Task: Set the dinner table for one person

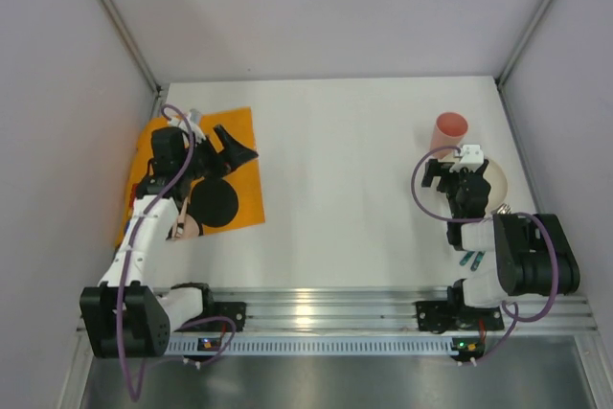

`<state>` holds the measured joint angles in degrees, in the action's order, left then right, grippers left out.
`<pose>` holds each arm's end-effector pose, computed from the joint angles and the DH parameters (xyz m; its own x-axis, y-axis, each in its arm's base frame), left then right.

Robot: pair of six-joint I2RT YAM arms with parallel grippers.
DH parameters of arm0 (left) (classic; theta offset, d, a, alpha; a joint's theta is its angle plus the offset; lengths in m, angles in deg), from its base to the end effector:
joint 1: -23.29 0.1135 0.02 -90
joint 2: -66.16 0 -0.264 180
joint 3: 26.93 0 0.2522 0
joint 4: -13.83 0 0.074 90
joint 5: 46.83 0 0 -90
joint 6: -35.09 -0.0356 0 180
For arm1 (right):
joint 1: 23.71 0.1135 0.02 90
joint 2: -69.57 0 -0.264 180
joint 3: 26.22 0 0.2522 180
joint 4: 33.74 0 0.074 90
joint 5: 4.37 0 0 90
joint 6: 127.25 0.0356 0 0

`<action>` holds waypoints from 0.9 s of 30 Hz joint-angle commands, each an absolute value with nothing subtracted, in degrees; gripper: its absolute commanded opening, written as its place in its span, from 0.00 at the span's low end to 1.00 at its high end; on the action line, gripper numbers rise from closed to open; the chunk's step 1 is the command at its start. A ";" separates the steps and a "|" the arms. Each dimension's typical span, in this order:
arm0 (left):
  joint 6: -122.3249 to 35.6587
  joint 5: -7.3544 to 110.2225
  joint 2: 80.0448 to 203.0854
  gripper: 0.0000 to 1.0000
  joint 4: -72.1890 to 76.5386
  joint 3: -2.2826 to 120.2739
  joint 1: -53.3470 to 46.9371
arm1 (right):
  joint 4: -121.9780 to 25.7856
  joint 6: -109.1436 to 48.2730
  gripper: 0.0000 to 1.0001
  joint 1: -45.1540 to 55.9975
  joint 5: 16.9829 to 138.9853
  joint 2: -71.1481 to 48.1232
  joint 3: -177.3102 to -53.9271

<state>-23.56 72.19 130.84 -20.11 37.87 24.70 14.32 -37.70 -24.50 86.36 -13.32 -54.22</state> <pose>0.2470 -0.0112 0.2942 -0.6736 -0.4717 -0.5690 0.0362 0.7479 -0.6628 0.2412 -0.0038 0.1561 -0.1191 -0.0062 -0.9929 0.0255 0.9996 -0.0093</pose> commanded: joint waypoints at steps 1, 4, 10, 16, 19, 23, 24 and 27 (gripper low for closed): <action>-10.48 86.74 129.61 0.99 -3.22 35.70 25.05 | 18.68 -37.95 1.00 -24.58 85.36 -13.40 -54.66; 7.26 93.17 129.88 0.99 18.21 33.41 24.96 | 18.68 -37.95 1.00 -24.58 85.45 -13.49 -54.66; 48.05 91.96 136.99 0.99 70.14 38.23 24.79 | 18.59 -37.95 1.00 -24.58 85.36 -13.31 -54.75; 68.65 80.01 145.17 0.99 94.28 50.01 23.82 | 18.68 -37.95 1.00 -24.58 85.36 -13.49 -54.66; 69.02 79.29 145.79 0.99 92.73 52.74 23.47 | 18.68 -37.95 1.00 -24.58 85.36 -13.49 -54.75; 67.61 78.86 144.30 0.99 91.04 52.04 23.47 | 18.68 -37.95 1.00 -24.58 85.45 -13.49 -54.66; 68.04 78.60 144.29 0.99 91.47 51.61 23.47 | 18.59 -37.95 1.00 -24.58 85.36 -13.40 -54.66; 69.19 77.54 145.17 0.99 93.06 52.13 21.36 | 18.59 -37.95 1.00 -24.58 85.45 -13.49 -54.66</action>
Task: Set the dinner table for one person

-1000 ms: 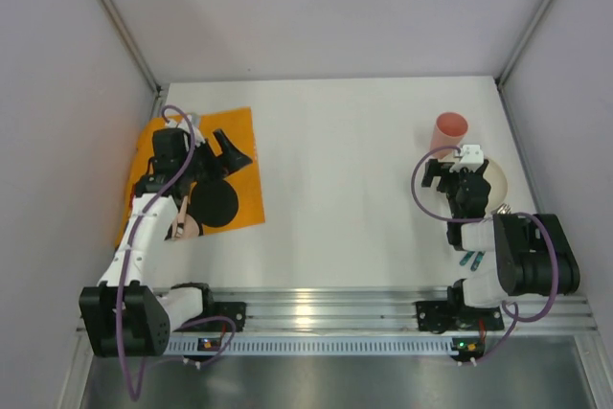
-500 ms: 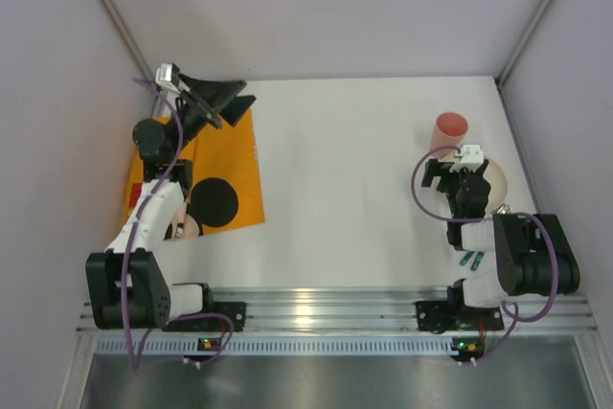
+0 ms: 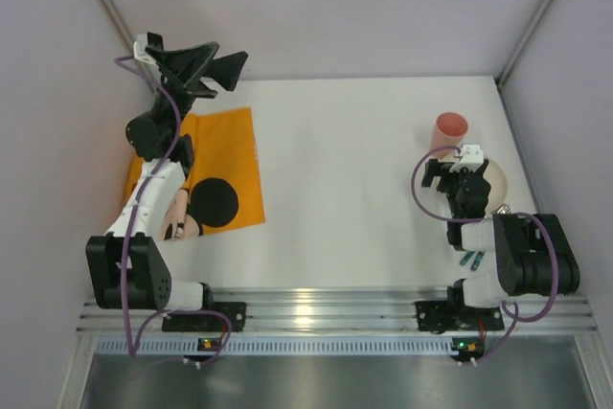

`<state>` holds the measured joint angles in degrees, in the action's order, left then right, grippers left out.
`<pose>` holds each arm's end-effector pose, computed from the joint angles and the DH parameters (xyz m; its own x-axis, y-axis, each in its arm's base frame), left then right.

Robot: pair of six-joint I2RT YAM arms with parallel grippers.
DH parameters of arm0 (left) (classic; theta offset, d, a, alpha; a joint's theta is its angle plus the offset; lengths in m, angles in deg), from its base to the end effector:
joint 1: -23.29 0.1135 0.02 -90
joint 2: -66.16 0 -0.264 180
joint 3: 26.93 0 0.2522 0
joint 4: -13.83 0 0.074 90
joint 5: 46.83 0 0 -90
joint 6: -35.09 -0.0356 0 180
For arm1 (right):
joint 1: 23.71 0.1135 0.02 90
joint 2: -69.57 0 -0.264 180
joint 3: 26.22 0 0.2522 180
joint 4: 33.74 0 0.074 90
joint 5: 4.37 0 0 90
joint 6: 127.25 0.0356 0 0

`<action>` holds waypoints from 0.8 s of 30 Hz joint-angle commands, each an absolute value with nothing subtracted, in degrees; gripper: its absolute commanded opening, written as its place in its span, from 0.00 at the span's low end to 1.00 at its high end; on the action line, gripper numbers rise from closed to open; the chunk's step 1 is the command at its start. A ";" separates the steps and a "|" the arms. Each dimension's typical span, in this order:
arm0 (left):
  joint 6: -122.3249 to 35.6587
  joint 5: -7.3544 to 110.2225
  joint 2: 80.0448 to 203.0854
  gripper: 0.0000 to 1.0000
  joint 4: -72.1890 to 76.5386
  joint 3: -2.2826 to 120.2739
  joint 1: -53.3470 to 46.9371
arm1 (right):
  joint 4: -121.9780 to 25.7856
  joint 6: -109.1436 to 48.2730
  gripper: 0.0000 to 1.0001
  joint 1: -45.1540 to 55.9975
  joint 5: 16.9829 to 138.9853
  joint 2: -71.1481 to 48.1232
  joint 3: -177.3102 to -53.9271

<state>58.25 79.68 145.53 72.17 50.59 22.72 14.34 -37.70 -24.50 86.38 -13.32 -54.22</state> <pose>0.2798 -0.0240 0.4504 -0.6372 -0.7327 -0.2390 0.6342 -0.3224 -0.7027 0.2412 -0.0038 0.1562 -0.1188 -0.0062 -0.9929 0.0259 0.9996 -0.0094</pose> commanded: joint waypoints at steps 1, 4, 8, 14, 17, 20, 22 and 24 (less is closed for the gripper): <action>69.01 78.06 145.35 0.99 92.54 52.39 21.19 | 18.59 -37.95 1.00 -24.58 85.36 -13.49 -54.66; 65.51 83.15 144.65 0.99 84.38 51.52 21.10 | 18.68 -37.95 1.00 -24.58 85.36 -13.49 -54.66; 61.99 83.51 140.27 0.99 78.66 44.50 21.01 | 18.68 -37.95 1.00 -24.58 85.36 -13.49 -54.66; 55.30 86.76 136.47 0.24 67.22 38.86 20.92 | 18.68 -37.95 1.00 -24.58 85.36 -13.40 -54.66; 56.35 90.45 137.26 0.38 66.78 38.68 20.92 | 18.68 -37.95 1.00 -24.58 85.36 -13.49 -54.75; 54.70 92.91 136.48 0.92 63.82 39.12 21.01 | 18.68 -37.95 1.00 -24.58 85.36 -13.49 -54.66; 48.39 95.02 135.60 0.32 57.33 40.96 21.01 | 18.68 -37.95 1.00 -24.58 85.45 -13.49 -54.66; 39.16 98.01 134.54 0.28 42.48 42.98 21.01 | 18.68 -37.95 1.00 -24.58 85.36 -13.40 -54.75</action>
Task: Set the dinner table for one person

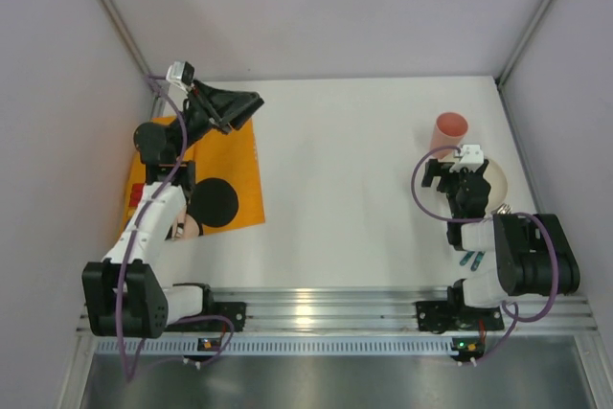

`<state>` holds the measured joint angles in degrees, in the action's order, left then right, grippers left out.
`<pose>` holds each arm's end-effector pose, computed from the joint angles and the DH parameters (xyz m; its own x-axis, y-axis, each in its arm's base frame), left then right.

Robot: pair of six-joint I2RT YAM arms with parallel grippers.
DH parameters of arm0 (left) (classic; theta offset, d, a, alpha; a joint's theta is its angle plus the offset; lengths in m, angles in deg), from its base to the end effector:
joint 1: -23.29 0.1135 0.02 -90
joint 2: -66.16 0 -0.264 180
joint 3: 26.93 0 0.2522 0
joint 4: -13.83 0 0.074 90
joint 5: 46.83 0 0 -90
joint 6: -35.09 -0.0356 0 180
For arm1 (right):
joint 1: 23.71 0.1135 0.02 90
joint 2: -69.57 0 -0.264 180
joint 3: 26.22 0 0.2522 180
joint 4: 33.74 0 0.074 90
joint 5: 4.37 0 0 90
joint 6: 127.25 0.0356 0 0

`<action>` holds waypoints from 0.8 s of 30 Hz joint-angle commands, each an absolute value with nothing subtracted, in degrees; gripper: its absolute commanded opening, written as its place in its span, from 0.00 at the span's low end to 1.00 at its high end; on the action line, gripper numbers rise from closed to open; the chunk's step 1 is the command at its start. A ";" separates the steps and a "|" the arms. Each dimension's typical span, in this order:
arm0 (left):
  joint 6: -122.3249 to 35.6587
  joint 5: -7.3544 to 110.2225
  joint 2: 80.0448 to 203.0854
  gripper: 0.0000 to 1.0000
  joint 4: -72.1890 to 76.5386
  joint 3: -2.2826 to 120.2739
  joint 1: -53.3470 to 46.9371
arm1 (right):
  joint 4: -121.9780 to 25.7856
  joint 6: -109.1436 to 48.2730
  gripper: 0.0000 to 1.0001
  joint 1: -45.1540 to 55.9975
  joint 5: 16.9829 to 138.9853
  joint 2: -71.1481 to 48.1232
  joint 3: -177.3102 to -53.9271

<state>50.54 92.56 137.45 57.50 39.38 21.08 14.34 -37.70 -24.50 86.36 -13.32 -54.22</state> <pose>0.2612 -0.0371 0.4024 -0.7613 -0.5985 -0.2495 0.4376 -0.1904 -0.8788 0.2412 -0.0038 0.1562 -0.1188 -0.0062 -0.9929 0.0255 0.9996 -0.0093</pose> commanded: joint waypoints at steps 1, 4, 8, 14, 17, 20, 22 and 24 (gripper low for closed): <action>35.82 98.80 134.36 0.98 36.61 43.77 21.01 | 18.59 -37.95 1.00 -24.58 85.36 -13.57 -54.75; 20.54 99.17 132.70 0.99 16.92 45.71 20.92 | 18.59 -37.95 1.00 -24.58 85.36 -13.49 -54.66; -8.87 87.76 132.16 0.98 -20.09 53.96 20.75 | 18.68 -37.95 1.00 -24.58 85.36 -13.49 -54.66; -21.24 70.09 134.88 0.98 -37.88 57.14 19.70 | 18.68 -37.95 1.00 -24.58 85.36 -13.49 -54.75; -27.12 59.63 137.95 0.99 -41.66 56.44 15.40 | 18.68 -37.95 1.00 -24.58 85.36 -13.49 -54.75; -29.16 51.03 141.81 0.98 -42.12 54.95 10.92 | 18.68 -37.95 1.00 -24.58 85.36 -13.49 -54.75; -29.25 48.63 143.76 0.98 -41.59 53.98 9.76 | 18.68 -37.95 1.00 -24.58 85.36 -13.57 -54.75; -29.07 45.29 146.57 0.98 -40.11 52.31 8.71 | 18.68 -37.95 1.00 -24.58 85.36 -13.49 -54.66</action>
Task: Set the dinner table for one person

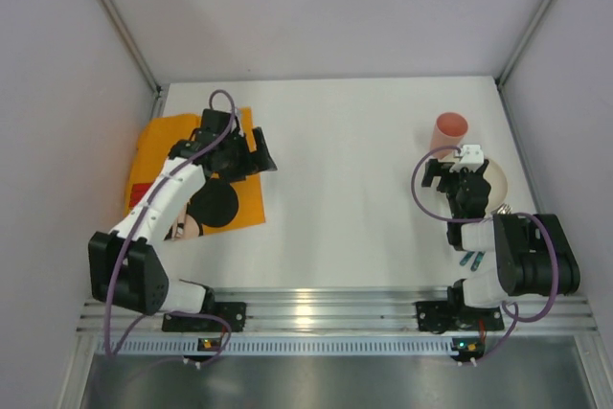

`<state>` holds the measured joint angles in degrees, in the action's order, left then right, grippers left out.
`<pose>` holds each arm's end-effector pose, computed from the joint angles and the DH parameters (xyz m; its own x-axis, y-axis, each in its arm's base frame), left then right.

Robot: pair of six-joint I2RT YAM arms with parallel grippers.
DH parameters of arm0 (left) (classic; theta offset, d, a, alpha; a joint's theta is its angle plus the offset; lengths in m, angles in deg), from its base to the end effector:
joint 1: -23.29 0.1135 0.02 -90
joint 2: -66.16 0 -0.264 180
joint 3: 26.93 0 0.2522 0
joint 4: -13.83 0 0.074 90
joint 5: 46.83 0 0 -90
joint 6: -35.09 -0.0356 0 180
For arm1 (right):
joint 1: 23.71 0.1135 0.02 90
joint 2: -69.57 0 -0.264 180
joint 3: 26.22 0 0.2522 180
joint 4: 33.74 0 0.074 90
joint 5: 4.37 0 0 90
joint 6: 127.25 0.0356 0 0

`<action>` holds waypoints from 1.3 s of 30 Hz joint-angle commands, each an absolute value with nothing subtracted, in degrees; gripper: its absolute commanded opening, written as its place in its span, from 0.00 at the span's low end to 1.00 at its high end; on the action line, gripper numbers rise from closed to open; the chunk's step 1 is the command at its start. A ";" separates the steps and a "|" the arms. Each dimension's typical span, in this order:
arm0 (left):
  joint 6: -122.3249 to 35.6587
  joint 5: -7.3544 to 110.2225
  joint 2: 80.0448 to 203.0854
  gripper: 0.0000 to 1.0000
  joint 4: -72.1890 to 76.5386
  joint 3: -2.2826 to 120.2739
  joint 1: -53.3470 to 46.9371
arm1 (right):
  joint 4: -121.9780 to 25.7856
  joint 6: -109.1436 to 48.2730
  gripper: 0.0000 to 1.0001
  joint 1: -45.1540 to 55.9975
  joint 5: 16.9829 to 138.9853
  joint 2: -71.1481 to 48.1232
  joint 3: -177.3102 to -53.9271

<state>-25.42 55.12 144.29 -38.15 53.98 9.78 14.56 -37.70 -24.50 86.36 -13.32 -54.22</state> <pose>0.2790 -0.0746 0.3017 -0.8180 -0.2988 -0.4916 -0.0489 0.8876 -0.4581 0.2412 -0.0038 0.1566 -0.1150 -0.0063 -0.9934 0.0255 0.9996 -0.0093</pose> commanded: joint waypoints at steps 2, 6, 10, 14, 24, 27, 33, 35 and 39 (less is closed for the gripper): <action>-29.25 43.27 149.29 0.98 -39.31 50.99 8.01 | 18.68 -37.95 1.00 -24.58 85.36 -13.49 -54.75; -30.48 40.10 154.92 0.98 -38.34 50.72 7.74 | 18.68 -37.95 1.00 -24.58 85.36 -13.49 -54.66; -31.09 40.01 159.57 0.97 -35.53 49.84 7.21 | 18.59 -37.95 1.00 -24.58 85.36 -13.49 -54.75; -32.06 38.52 163.62 0.94 -34.56 50.11 6.68 | 18.59 -37.95 1.00 -24.58 85.45 -13.40 -54.66; -33.29 35.53 171.80 0.63 -34.38 52.22 4.31 | 18.68 -37.95 1.00 -24.58 85.45 -13.49 -54.75; -33.38 35.26 173.56 0.42 -34.56 52.92 4.05 | 18.68 -37.95 1.00 -24.58 85.45 -13.49 -54.75; -33.73 36.84 174.18 0.00 -35.00 53.97 3.26 | 18.59 -37.95 1.00 -24.67 85.36 -13.49 -54.75; -33.38 38.51 173.83 0.00 -35.35 55.46 1.07 | 18.59 -37.95 1.00 -24.58 85.36 -13.58 -54.75; -32.15 39.40 175.49 0.00 -37.36 61.17 -6.92 | 18.68 -37.95 1.00 -24.58 85.36 -13.49 -54.75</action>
